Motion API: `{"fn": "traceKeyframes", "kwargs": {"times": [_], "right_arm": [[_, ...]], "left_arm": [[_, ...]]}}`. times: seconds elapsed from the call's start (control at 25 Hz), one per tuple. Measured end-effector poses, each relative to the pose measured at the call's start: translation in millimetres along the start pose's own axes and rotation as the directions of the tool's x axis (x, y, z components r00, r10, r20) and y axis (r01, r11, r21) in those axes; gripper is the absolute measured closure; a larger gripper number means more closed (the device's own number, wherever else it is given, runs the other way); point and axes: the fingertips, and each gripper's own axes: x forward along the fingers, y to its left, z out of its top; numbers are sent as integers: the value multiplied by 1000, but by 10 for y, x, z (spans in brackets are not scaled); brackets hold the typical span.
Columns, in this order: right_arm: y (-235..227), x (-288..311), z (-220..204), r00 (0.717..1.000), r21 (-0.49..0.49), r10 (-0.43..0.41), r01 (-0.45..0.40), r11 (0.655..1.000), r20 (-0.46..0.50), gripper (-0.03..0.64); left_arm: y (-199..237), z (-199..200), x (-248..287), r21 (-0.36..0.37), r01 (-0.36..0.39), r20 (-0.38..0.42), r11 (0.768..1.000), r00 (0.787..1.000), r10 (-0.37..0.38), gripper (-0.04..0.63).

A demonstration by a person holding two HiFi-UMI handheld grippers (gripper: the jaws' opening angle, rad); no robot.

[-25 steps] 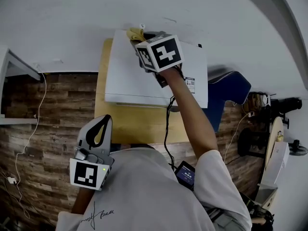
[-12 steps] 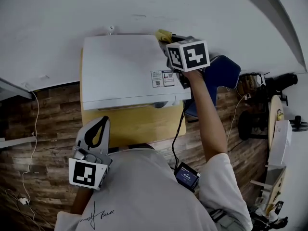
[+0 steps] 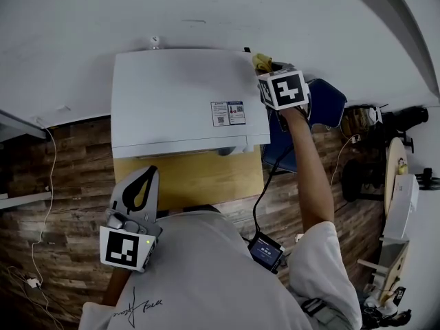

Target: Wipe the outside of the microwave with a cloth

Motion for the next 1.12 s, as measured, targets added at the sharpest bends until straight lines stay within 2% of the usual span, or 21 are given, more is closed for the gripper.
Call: {"fn": "traceKeyframes", "kwargs": {"times": [0.2, 0.36, 0.72, 1.12], "right_arm": [[-28, 162, -166, 997, -54, -34, 31, 998, -63, 495], [87, 289, -237, 995, -78, -38, 31, 996, -97, 497], [230, 352, -171, 995, -39, -30, 27, 999, -94, 497], [586, 374, 71, 997, -71, -2, -3, 998, -73, 497]], "left_arm": [[7, 21, 24, -35, -21, 13, 999, 1000, 22, 606], [59, 33, -8, -24, -33, 16, 999, 999, 34, 606], [210, -2, -102, -34, -55, 11, 998, 998, 56, 606], [294, 10, -200, -28, -54, 19, 998, 998, 55, 606]]}}
